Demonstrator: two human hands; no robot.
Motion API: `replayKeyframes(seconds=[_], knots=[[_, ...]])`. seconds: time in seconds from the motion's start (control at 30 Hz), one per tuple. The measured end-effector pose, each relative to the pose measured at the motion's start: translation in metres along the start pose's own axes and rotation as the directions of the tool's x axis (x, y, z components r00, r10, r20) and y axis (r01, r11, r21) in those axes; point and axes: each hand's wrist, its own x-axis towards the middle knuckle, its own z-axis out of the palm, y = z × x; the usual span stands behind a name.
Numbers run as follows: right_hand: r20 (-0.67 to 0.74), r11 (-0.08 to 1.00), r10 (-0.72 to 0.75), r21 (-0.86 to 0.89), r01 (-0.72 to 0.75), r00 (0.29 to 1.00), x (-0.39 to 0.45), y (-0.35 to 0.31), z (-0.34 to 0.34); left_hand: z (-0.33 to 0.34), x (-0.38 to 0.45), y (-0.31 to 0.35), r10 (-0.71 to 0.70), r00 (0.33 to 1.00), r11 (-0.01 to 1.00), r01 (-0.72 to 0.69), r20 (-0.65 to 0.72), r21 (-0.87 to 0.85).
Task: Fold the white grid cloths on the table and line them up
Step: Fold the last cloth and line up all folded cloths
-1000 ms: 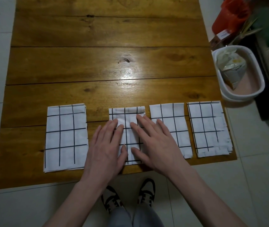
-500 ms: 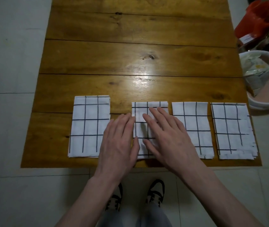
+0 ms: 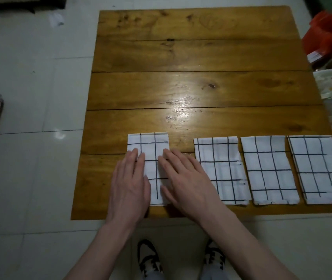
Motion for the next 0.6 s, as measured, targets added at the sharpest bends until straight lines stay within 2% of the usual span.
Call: replayKeyframes(seconds=[0.2,0.43,0.6], knots=[[0.039,1.000,0.010,-0.011,-0.010,0.999,0.014,-0.011,0.013,0.004,0.001,-0.010,0.071,0.997,0.997,-0.072,0.015,0.031],[0.061,0.997,0.054,-0.055,-0.051,0.997,-0.012,-0.005,0.012,0.007,-0.008,-0.004,0.142,0.989,0.990,-0.143,0.032,0.023],[0.095,0.994,0.078,-0.087,-0.070,0.992,-0.023,0.005,0.009,0.011,-0.010,0.011,0.137,0.988,0.989,-0.141,0.073,0.054]])
